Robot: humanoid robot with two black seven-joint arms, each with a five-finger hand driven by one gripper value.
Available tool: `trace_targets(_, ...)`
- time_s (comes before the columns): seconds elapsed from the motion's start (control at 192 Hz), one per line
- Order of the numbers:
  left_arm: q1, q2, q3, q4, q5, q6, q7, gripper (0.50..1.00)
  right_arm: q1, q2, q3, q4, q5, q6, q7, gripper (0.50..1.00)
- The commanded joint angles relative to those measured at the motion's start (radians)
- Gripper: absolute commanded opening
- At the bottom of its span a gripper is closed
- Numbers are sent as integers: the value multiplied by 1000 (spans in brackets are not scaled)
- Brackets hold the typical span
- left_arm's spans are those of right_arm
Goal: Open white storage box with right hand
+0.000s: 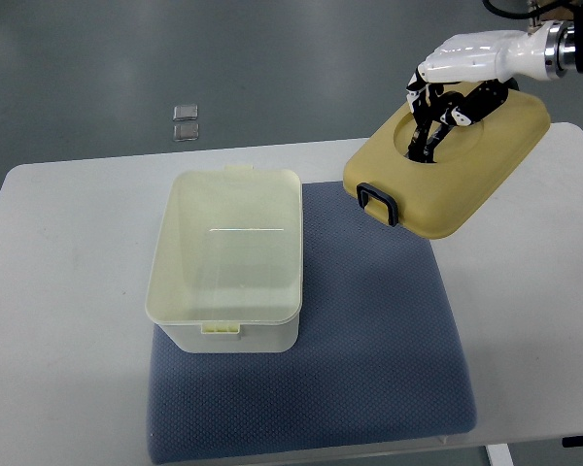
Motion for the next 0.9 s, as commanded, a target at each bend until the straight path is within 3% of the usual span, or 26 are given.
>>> trace_targets(0.0,0,0,0,0,0,0,0,1000,-50,-4,0,0,0,-29,4,500)
trace_targets(0.239,0,0,0,0,0,0,0,1000,-134,39,3,0,0,-80,1,500)
trace_targets(0.712,0,0,0,-2,0,0,0,1000,-182,123,14,10,12,-88,-4,500)
trace_targets(0.717,0,0,0,0,0,0,0,1000,-182,124,14,10,12,-91,-4,543)
trace_targets(0.722,0,0,0,0,0,0,0,1000,-182,124,14,10,12,-91,-4,543)
trace_targets(0.727,0,0,0,0,0,0,0,1000,-182,126,15,10,13,-94,-4,596)
trace_targets(0.732,0,0,0,0,0,0,0,1000,-182,126,15,10,13,-94,-4,596)
trace_targets(0.738,0,0,0,0,0,0,0,1000,-182,128,17,10,13,-97,-4,651)
trace_targets(0.743,0,0,0,0,0,0,0,1000,-182,128,17,10,13,-97,-4,652)
trace_targets(0.748,0,0,0,0,0,0,-1,1000,-183,129,17,10,15,-101,-4,708)
trace_targets(0.753,0,0,0,0,0,0,-1,1000,-184,129,17,10,15,-101,-4,709)
trace_targets(0.758,0,0,0,0,0,0,0,1000,-184,132,18,10,17,-106,-2,759)
trace_targets(0.764,0,0,0,0,0,0,0,1000,-184,132,18,10,17,-106,-2,760)
trace_targets(0.769,0,0,0,0,0,0,0,1000,-185,134,18,10,18,-111,-1,809)
trace_targets(0.774,0,0,0,0,0,0,0,1000,-185,134,18,10,18,-111,-1,809)
trace_targets(0.779,0,0,0,0,0,0,-1,1000,-188,135,18,10,18,-115,1,847)
trace_targets(0.79,0,0,0,0,0,0,0,1000,-190,135,18,10,18,-121,1,876)
trace_targets(0.821,0,0,0,0,0,0,0,1000,-200,138,17,10,17,-137,1,919)
trace_targets(0.894,0,0,0,0,0,0,-1,1000,-211,143,17,10,18,-154,-1,930)
